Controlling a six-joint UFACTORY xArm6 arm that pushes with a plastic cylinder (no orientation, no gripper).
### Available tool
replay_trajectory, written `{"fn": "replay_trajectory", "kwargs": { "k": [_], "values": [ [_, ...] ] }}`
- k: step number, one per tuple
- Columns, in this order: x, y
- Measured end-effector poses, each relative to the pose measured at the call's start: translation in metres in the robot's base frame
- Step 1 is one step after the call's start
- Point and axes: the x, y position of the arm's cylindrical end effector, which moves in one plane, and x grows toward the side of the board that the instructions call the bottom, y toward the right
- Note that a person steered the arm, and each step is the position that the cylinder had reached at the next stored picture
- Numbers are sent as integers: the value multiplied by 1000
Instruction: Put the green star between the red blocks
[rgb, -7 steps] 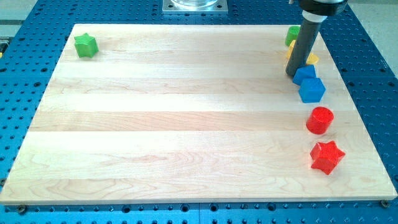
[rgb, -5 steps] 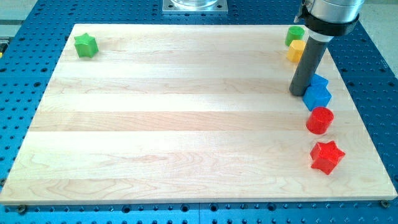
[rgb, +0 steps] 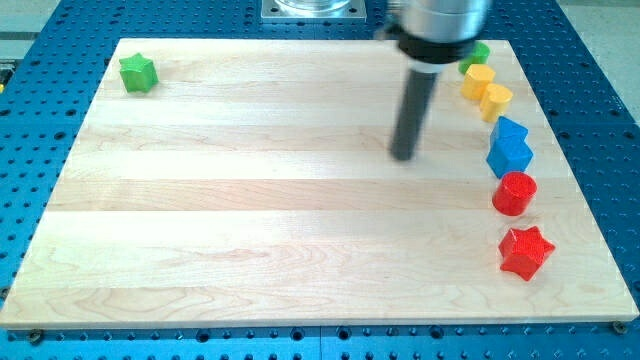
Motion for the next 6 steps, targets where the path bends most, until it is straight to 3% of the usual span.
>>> {"fn": "replay_trajectory", "kwargs": {
  "k": [3, 4, 6],
  "values": [
    [-16, -362],
    [-39, -369],
    [-156, -333]
  ]
}}
